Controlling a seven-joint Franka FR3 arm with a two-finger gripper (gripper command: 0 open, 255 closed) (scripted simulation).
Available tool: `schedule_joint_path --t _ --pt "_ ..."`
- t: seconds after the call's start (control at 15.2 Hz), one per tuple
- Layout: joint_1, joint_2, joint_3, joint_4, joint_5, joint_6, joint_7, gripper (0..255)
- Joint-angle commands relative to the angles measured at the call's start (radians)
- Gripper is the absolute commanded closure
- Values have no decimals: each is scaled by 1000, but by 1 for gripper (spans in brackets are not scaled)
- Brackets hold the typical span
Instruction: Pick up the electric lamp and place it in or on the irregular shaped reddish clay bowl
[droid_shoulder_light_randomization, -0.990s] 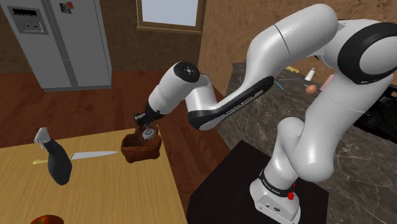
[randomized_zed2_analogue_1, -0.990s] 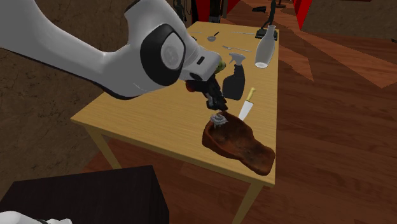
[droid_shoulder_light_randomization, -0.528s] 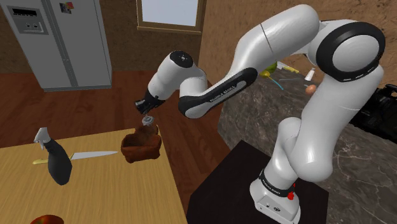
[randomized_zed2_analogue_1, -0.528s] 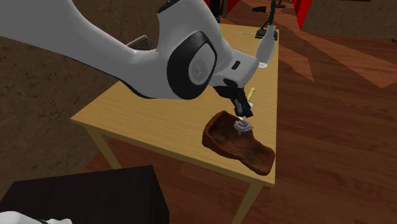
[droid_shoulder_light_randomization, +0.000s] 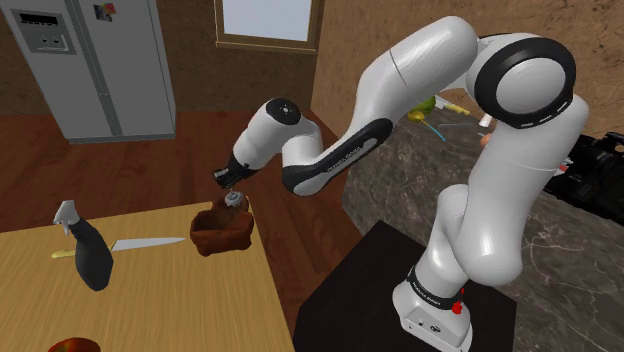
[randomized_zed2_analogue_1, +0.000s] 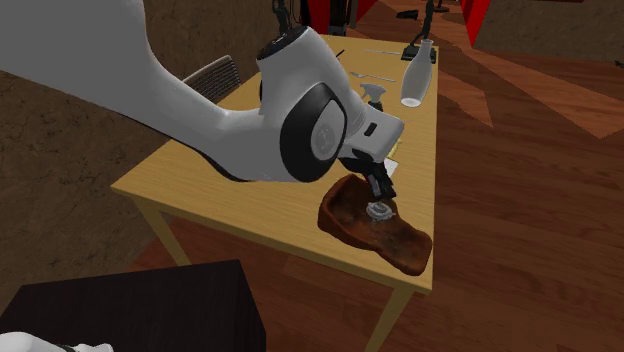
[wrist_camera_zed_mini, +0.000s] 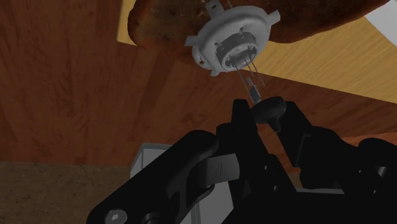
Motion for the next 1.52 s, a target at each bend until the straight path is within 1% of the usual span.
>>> schedule_joint_path --t 0.0,0.33,0.86,0.92,1.25,1.45 --pt "0 20 -7 -1 -35 22 33 255" --pt "12 78 -39 4 -146 74 142 255" --pt "13 78 -39 4 -146 74 142 255" --pt "13 78 -39 4 -146 74 142 0" --pt "13 78 -39 4 -146 74 142 0" --pt "14 -47 -12 -63 -77 8 74 0"
